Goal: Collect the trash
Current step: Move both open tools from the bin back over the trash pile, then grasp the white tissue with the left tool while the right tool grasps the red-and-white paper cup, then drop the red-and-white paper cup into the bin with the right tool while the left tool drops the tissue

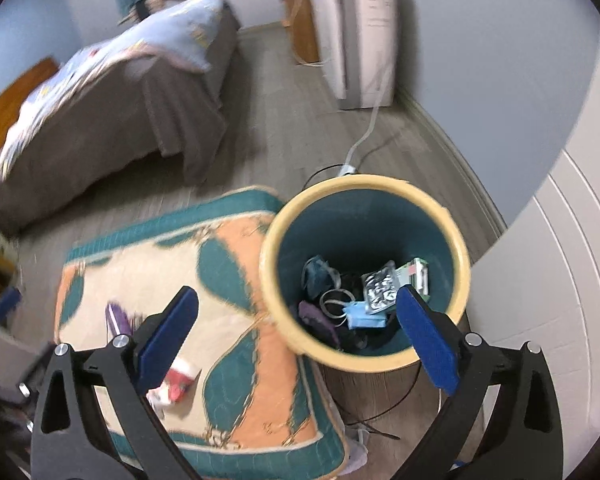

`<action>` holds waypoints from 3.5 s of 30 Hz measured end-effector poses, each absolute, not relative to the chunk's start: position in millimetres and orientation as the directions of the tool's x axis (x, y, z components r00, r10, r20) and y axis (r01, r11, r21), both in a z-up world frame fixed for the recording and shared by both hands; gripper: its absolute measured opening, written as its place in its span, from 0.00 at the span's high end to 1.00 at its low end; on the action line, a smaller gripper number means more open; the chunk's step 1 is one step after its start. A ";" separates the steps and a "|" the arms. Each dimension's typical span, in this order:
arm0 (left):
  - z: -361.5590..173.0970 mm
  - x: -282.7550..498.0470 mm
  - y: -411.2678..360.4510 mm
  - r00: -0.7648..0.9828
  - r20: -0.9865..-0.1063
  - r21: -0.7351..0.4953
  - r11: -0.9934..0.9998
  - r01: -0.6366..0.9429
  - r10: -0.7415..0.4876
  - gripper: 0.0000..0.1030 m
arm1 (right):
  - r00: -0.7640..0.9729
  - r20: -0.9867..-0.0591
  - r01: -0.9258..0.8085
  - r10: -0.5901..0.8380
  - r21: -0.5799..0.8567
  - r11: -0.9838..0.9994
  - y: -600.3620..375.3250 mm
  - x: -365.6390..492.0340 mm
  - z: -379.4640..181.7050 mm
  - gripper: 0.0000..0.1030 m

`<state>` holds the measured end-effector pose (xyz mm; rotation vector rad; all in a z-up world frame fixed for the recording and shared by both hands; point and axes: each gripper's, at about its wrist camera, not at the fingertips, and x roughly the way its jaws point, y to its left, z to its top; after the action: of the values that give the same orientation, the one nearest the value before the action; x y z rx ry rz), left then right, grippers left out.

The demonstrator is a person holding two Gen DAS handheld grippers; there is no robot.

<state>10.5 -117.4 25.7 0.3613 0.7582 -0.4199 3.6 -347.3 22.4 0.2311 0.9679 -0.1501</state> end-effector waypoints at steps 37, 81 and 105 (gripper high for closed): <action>-39.6 44.1 41.6 0.580 -0.815 0.135 0.972 0.192 -0.002 0.05 | 0.450 -0.891 0.017 0.057 0.072 0.997 -179.7 50.6 -40.2 0.06; -122.3 44.7 -2.2 0.300 -0.946 0.000 0.928 0.372 -0.121 0.87 | 0.182 -0.979 -0.294 0.097 0.040 0.955 -137.5 5.1 -96.0 0.48; -54.9 37.5 -42.6 0.513 -0.821 -0.004 0.902 0.433 -0.250 0.87 | 0.429 -0.878 -0.134 0.215 0.173 0.976 -210.1 39.7 -7.2 0.90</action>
<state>37.5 -42.6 -54.9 0.2120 0.9478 -0.4138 39.7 -210.1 -7.2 0.0812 1.1070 0.2178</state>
